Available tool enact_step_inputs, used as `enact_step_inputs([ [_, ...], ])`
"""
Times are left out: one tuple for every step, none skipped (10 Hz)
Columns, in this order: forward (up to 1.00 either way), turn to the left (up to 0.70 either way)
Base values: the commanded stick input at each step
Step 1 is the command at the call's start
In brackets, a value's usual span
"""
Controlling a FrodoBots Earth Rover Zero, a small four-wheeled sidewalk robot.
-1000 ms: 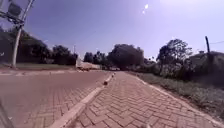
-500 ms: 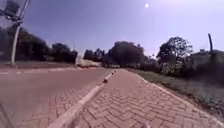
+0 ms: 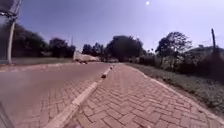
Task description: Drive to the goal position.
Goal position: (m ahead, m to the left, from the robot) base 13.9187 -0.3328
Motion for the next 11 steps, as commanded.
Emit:
enact_step_inputs([
  [0.3,-0.75],
  [0.3,-0.75],
  [0.3,-0.75],
  [0.3,-0.75],
  [0.3,-0.75],
  [0.3,-0.7],
  [0.3,-0.36],
  [0.3,-0.02],
  [0.3,0.0],
  [0.3,0.0],
  [0.3,0.0],
])
